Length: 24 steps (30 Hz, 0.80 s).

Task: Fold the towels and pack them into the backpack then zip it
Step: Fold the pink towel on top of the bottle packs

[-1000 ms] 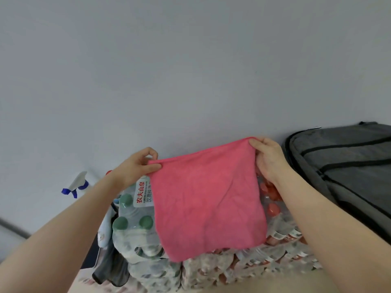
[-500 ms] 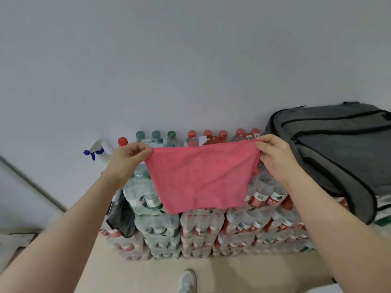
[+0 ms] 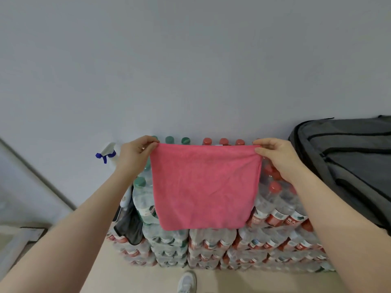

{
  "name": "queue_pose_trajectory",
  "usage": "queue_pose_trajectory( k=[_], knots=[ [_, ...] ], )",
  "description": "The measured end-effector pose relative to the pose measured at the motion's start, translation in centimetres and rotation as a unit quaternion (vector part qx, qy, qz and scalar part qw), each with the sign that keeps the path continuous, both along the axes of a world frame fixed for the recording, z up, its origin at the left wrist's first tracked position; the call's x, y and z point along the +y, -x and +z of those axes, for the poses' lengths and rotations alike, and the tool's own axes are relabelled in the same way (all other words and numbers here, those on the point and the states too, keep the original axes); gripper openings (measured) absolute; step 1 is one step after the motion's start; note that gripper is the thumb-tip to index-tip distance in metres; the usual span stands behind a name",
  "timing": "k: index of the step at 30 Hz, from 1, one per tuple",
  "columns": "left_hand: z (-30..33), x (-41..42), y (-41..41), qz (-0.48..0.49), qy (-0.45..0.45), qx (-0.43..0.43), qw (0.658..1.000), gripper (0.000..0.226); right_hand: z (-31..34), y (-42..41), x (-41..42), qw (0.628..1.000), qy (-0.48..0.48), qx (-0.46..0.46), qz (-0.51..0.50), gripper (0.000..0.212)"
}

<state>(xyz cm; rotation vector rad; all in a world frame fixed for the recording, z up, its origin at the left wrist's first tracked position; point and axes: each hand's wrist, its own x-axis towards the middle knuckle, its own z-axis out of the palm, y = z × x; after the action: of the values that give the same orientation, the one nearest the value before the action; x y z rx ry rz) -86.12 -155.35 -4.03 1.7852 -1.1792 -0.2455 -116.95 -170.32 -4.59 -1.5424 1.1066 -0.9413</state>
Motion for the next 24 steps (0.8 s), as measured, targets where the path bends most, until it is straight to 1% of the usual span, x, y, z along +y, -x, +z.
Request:
queue_pose_trajectory(
  k=[2, 4, 7, 9, 11, 15, 17, 19, 21, 22, 23, 24],
  knots=[
    [-0.7, -2.3, -1.4, 0.002, -0.017, -0.015, 1.0, 0.015, -0.7, -1.9, -2.2, 0.999, 0.031, 0.04, -0.019, 0.026],
    [-1.2, -5.0, -3.1, 0.0, -0.04, -0.05, 0.998, 0.015, -1.4, -3.7, -4.7, 0.993, 0.062, 0.09, -0.047, 0.019],
    [-2.1, -9.2, -5.1, 0.008, -0.078, -0.102, 0.992, 0.016, -2.1, -6.4, -8.1, 0.978, 0.096, 0.166, -0.08, 0.011],
    [-2.8, -11.7, -5.9, 0.009, -0.104, -0.13, 0.986, 0.018, -2.8, -7.9, -10.0, 0.968, 0.111, 0.202, -0.099, 0.009],
    [-3.5, -13.8, -6.5, 0.006, -0.128, -0.166, 0.978, 0.021, -3.5, -9.2, -11.5, 0.96, 0.118, 0.23, -0.11, 0.009],
    [-5.3, -15.8, -7.4, -0.005, -0.153, -0.232, 0.961, 0.023, -4.4, -10.6, -13.1, 0.95, 0.107, 0.263, -0.133, 0.017],
    [-6.2, -15.7, -7.1, -0.004, -0.181, -0.259, 0.949, 0.021, -4.1, -10.8, -12.3, 0.93, 0.121, 0.323, -0.13, 0.012],
    [-6.6, -15.1, -6.2, -0.005, -0.175, -0.261, 0.95, 0.024, -3.7, -11.1, -10.8, 0.897, 0.146, 0.397, -0.128, 0.022],
    [-6.7, -14.4, -4.6, -0.067, -0.124, -0.272, 0.952, 0.03, -3.5, -12.1, -8.6, 0.885, 0.187, 0.413, -0.103, 0.031],
    [-6.7, -14.0, -3.6, -0.113, -0.095, -0.287, 0.947, 0.037, -3.6, -12.9, -7.4, 0.886, 0.214, 0.406, -0.06, 0.034],
    [-6.7, -13.8, -2.5, -0.164, -0.093, -0.293, 0.937, 0.045, -4.0, -13.7, -6.4, 0.885, 0.234, 0.403, 0.006, 0.039],
    [-6.8, -13.5, -1.4, -0.206, -0.126, -0.295, 0.925, 0.057, -4.5, -14.5, -5.3, 0.874, 0.243, 0.413, 0.078, 0.047]
  ],
)
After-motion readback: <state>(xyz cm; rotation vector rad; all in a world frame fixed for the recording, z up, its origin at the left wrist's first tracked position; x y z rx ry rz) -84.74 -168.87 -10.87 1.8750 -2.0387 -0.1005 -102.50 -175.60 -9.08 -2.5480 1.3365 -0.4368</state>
